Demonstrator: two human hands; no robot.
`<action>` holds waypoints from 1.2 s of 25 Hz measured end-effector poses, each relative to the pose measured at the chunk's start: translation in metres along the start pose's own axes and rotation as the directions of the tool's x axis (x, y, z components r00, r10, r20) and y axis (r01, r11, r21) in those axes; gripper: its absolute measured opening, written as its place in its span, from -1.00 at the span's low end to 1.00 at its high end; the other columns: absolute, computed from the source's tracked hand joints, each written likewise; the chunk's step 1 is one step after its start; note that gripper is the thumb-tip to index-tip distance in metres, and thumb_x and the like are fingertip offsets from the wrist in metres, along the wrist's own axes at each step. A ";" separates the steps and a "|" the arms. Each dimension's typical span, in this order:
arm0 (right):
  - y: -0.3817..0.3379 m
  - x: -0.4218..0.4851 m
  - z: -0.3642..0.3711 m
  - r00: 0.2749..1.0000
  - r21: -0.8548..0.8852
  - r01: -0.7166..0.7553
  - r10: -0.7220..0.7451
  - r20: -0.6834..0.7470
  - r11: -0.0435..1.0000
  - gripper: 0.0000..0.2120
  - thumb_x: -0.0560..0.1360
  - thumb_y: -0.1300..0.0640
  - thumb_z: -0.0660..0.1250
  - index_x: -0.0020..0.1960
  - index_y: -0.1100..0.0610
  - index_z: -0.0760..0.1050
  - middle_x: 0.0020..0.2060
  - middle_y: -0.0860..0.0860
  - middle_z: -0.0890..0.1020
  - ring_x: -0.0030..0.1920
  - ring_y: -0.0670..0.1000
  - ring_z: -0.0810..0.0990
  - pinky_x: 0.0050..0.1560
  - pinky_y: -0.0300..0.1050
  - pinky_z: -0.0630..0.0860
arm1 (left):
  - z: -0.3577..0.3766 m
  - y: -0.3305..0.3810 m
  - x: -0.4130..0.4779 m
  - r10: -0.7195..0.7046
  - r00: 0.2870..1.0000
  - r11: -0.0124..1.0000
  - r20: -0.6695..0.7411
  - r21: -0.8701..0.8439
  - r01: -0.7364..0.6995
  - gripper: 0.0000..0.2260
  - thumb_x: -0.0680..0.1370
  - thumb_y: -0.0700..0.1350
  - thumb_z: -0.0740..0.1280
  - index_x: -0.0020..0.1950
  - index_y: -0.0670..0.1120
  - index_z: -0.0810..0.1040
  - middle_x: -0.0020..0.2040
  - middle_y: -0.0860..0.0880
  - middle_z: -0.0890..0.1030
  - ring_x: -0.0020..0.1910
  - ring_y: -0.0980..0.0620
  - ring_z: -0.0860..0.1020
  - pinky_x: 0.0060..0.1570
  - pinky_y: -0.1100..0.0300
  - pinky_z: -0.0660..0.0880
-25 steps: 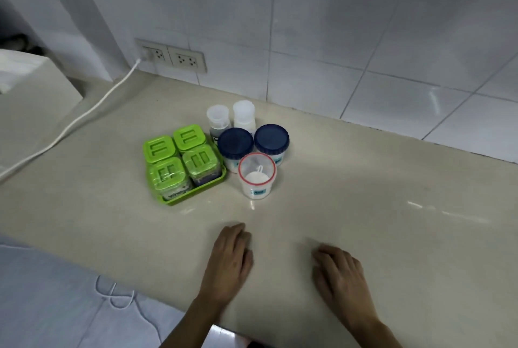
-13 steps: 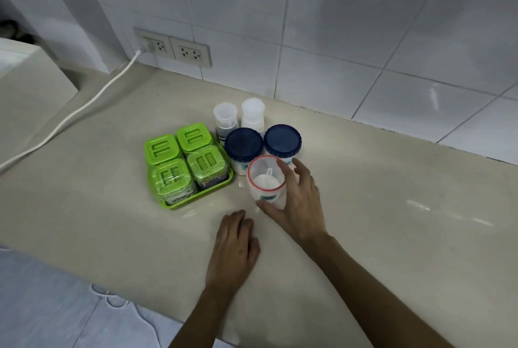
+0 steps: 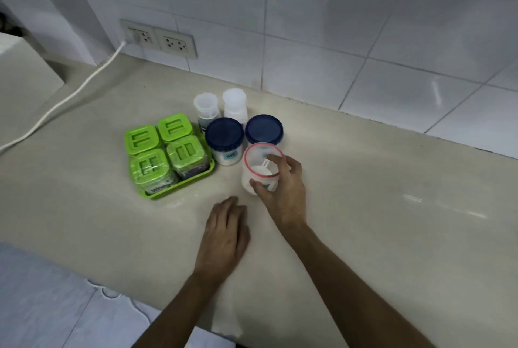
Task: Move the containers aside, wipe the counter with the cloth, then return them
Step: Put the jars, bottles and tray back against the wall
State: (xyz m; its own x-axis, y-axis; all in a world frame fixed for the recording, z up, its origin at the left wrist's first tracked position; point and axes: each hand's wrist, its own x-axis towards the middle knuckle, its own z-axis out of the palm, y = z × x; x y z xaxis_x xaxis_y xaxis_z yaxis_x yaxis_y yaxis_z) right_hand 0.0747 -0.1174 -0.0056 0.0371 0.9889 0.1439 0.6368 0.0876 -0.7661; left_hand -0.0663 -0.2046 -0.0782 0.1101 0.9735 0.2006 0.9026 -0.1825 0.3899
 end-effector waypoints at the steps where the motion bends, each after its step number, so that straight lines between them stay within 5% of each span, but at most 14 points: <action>1: 0.014 -0.004 -0.021 0.999 0.007 -0.014 0.014 -0.035 1.000 -0.42 0.30 0.02 0.53 0.27 -0.02 0.42 0.26 0.06 0.41 0.15 0.08 0.54 0.09 -0.11 0.54 | 0.005 0.016 0.006 0.044 0.999 0.999 0.006 -0.011 -0.044 -0.68 0.56 -0.08 0.25 0.28 -0.17 0.48 0.35 -0.18 0.45 0.34 -0.14 0.39 0.40 -0.02 0.25; 8: 0.164 -0.004 -0.216 0.902 -0.023 -0.293 0.268 -0.340 0.956 -0.46 0.31 0.04 0.55 0.23 -0.06 0.44 0.21 0.02 0.40 -0.02 0.04 0.57 0.10 0.06 0.58 | 0.083 0.159 0.067 0.308 0.949 0.951 0.065 -0.061 -0.304 -0.72 0.48 -0.10 0.26 0.14 -0.17 0.54 0.24 -0.20 0.53 0.21 -0.21 0.50 0.27 -0.04 0.41; 14: 0.278 0.040 -0.339 0.821 -0.062 -0.377 0.303 -0.484 0.924 -0.46 0.33 0.06 0.54 0.24 0.00 0.42 0.22 0.10 0.40 -0.02 0.10 0.55 0.10 -0.06 0.52 | 0.158 0.263 0.139 0.362 0.932 0.932 0.009 -0.045 -0.361 -0.70 0.47 -0.06 0.20 0.12 -0.14 0.52 0.23 -0.18 0.54 0.21 -0.18 0.47 0.25 -0.02 0.37; 30: 0.379 0.118 -0.406 0.851 -0.156 -0.388 0.287 -0.441 0.909 -0.46 0.39 0.15 0.47 0.29 0.14 0.33 0.30 0.18 0.36 0.11 0.17 0.50 -0.01 -0.14 0.36 | 0.185 0.279 0.148 0.408 0.913 0.912 -0.011 0.045 -0.408 -0.61 0.49 0.03 0.19 0.15 -0.20 0.55 0.24 -0.20 0.53 0.26 -0.16 0.43 0.37 0.06 0.22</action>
State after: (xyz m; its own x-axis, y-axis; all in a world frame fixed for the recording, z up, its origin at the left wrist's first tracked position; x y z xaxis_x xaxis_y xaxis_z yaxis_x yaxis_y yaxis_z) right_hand 0.6326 -0.0165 -0.0246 0.5538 0.8134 0.1783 0.6841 -0.3224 -0.6542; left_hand 0.2788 -0.0859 -0.1059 0.4644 0.8125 0.3524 0.7969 -0.5570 0.2339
